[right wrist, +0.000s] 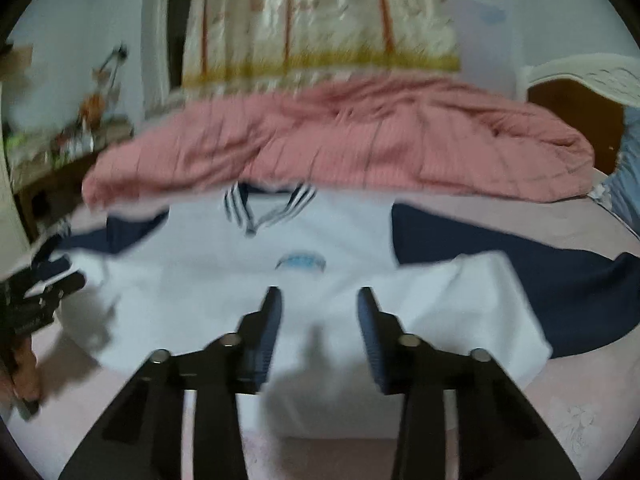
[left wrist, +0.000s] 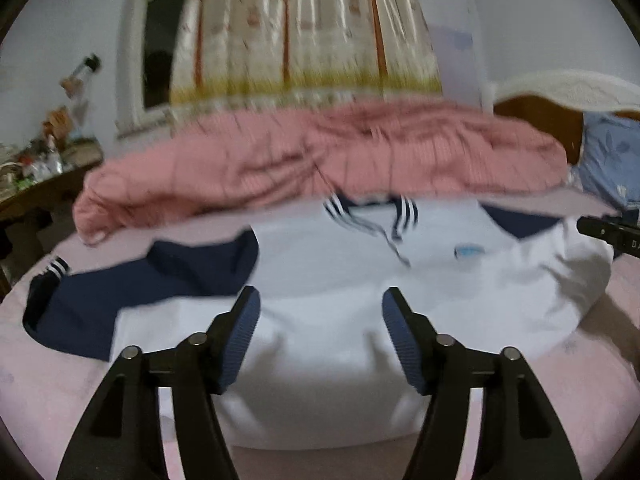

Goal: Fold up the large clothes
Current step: 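Move the right tool to the navy sleeve cuff and grasp it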

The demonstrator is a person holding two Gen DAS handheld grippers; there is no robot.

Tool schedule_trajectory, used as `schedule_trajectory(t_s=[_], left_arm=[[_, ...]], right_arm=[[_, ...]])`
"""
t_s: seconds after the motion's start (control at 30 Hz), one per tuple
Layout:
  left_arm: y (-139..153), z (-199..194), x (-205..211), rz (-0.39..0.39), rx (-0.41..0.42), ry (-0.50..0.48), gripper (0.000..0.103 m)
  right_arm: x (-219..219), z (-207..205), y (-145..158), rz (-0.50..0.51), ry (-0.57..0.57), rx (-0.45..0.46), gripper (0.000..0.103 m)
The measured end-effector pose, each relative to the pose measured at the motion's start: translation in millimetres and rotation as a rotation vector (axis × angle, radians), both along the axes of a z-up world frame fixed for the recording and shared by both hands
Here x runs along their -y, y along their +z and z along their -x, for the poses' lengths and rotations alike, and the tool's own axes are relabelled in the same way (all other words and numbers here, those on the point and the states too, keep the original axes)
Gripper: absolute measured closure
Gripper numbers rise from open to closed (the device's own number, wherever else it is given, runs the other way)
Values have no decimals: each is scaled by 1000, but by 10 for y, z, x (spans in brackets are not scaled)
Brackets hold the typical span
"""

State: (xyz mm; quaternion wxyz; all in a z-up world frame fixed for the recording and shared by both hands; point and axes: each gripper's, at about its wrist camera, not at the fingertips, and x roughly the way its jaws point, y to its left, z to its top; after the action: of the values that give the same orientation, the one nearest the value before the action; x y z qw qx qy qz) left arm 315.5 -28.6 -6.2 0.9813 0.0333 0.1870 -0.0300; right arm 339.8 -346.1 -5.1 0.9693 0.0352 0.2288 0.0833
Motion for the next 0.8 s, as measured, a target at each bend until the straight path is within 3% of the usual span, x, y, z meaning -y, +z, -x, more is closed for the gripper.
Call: schedule_trajectory(t_s=[0.1, 0.17, 0.2, 0.23, 0.37, 0.4, 0.57, 0.8], left_arm=[[48, 56, -84, 33, 87, 4, 18], [54, 36, -130, 59, 98, 5, 15], [58, 27, -153, 70, 98, 6, 13], [62, 32, -174, 82, 104, 5, 10], [123, 161, -231, 112, 167, 6, 8], [135, 187, -230, 105, 183, 15, 7], [163, 246, -187, 80, 222, 24, 0], [72, 111, -119, 33, 153, 70, 0]], right_arm=[[206, 74, 85, -81, -20, 86, 65], [335, 152, 159, -127, -51, 157, 44], [383, 187, 192, -136, -59, 180, 27], [413, 217, 223, -138, -70, 197, 16], [433, 326, 331, -78, -126, 261, 9], [417, 352, 355, -51, -129, 273, 0], [307, 425, 409, 26, -102, 307, 0], [376, 308, 369, 52, -155, 266, 0]])
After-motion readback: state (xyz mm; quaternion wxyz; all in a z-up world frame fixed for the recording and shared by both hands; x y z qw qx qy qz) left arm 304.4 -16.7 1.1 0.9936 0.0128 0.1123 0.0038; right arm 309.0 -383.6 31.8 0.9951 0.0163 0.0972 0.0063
